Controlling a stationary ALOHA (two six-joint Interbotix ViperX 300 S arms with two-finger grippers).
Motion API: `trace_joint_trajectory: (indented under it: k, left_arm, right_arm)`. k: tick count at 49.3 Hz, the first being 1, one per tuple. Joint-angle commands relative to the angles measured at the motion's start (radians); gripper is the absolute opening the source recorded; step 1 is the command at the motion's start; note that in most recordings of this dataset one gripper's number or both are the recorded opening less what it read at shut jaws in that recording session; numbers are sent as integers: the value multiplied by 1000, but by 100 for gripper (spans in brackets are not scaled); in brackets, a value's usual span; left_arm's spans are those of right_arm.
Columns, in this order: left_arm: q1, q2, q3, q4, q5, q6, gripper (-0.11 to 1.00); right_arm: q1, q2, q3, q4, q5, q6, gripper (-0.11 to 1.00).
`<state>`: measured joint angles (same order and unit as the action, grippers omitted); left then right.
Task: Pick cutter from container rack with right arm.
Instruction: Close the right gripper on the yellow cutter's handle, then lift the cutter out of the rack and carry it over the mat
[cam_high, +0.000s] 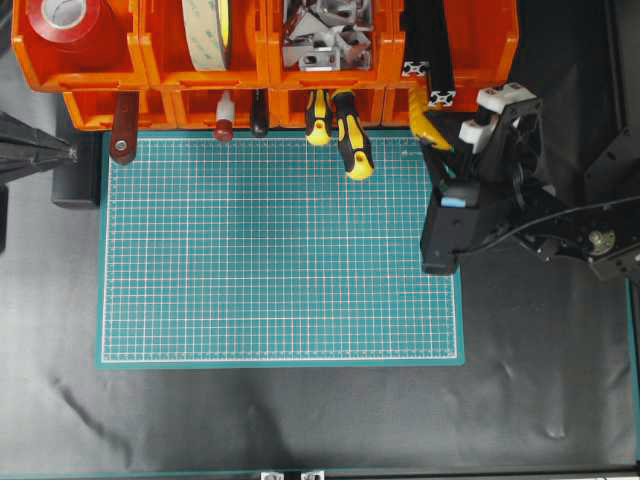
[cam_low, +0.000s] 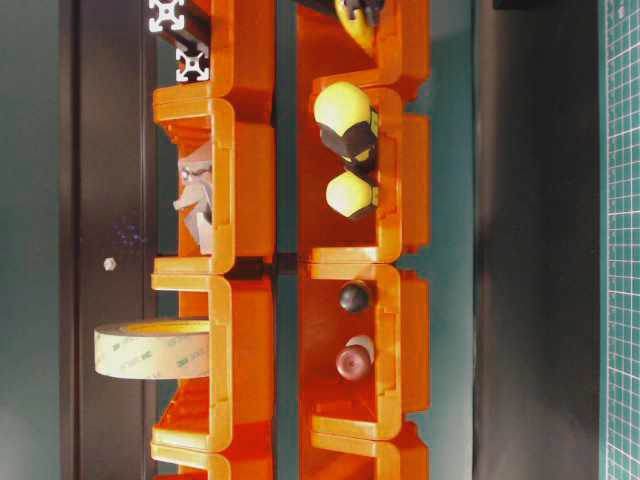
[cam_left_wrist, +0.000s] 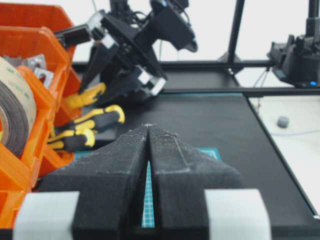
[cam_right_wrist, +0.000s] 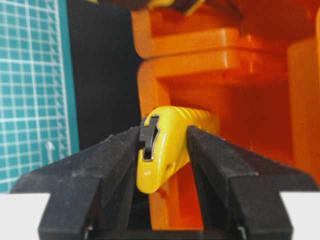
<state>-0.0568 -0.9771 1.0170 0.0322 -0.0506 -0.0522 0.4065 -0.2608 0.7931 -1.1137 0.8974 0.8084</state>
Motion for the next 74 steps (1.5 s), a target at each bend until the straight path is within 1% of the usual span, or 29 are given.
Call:
trace_joint_trajectory:
  k: [1,8,15,24,31,42,50,55,61,67,74]
  left_arm:
    - [-2,2,-31,3,-5,-3,0]
    - [-2,0,-29,3,2,-3,0]
    - [-2,-2,-29,3,18,-3,0]
    - [-2,-14,-31,3,25,-3,0]
    - [-2,-25,-31,3,34,-3,0]
    - [-2,-37,-34,3,49,-3,0]
    - [-2,-43,-34,3,54,-5,0]
    - [-2,-43,-31,3,69,-5,0]
    - [-2,-43,-32,3,92,-5,0]
    - [0,-48,-32,3,97,-5,0]
    - [0,-43,-32,3,98,-5,0]
  right_arm:
    - [28,-17,-51,-3,40,-2,31]
    - [74,-23,-95,-3,114,-6,28]
    - [120,-23,-135,-3,163,-6,27]
    - [175,-44,-195,2,210,-6,27]
    - [216,-75,-241,2,224,-6,27]
    - [295,-137,-325,5,196,-6,27]
    - [368,-138,-373,5,172,-5,27]
    - [373,-117,-393,3,121,-3,27]
    - [370,-55,-413,5,43,2,27]
    - [367,26,-453,5,23,-2,27]
    - [344,112,-500,5,-20,-9,27]
